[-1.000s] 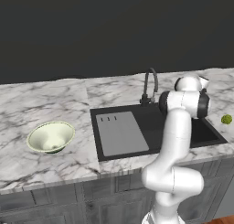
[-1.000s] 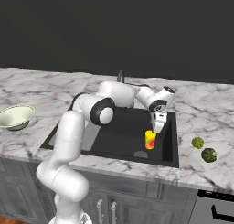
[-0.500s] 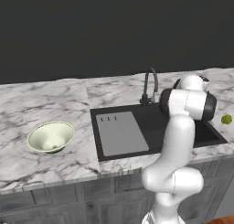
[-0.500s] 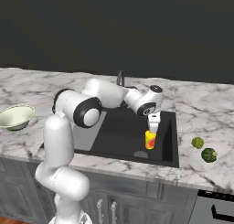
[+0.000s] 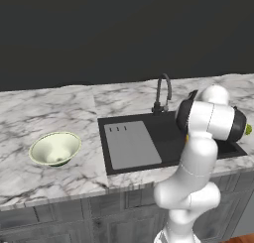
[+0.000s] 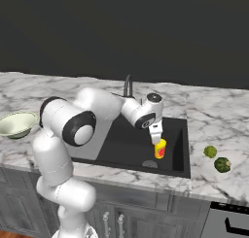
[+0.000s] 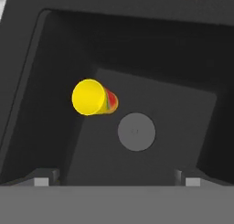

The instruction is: Remove the broccoli and broccoli from the sink. Then move the bowl and cup from the counter to the sink for washing.

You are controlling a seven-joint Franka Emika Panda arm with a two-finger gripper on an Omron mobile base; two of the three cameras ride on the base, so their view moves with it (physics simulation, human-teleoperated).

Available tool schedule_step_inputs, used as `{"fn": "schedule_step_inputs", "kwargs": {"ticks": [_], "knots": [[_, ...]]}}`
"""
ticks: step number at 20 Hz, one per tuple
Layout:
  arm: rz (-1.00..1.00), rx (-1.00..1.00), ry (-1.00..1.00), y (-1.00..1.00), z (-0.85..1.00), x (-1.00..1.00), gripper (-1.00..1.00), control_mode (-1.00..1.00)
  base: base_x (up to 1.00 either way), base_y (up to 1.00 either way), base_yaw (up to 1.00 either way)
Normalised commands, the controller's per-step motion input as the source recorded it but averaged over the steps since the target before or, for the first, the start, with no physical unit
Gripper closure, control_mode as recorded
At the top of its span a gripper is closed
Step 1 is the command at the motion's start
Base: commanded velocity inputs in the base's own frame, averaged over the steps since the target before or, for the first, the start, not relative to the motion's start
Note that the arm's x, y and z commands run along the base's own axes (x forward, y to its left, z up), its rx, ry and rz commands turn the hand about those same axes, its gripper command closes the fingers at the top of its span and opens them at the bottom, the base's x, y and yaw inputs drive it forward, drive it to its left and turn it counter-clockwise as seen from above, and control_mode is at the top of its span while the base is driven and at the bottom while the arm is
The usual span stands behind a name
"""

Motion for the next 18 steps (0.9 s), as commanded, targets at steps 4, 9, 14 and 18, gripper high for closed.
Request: {"fn": "schedule_step_inputs", "kwargs": {"ticks": [4,9,14,18], "knots": [[0.11,-0.07,0.07,0.21,0.38,-0.22,-1.0,-1.0,0.0,0.0,0.0],[0.16,-0.07,0.0,0.19,0.33,-0.3,-1.0,-1.0,0.0,0.0,0.0],[0.18,-0.04,0.0,0.18,0.25,-0.34,-1.0,-1.0,0.0,0.0,0.0],[0.19,-0.04,0.0,0.18,0.21,-0.34,-1.0,-1.0,0.0,0.0,0.0]]}}
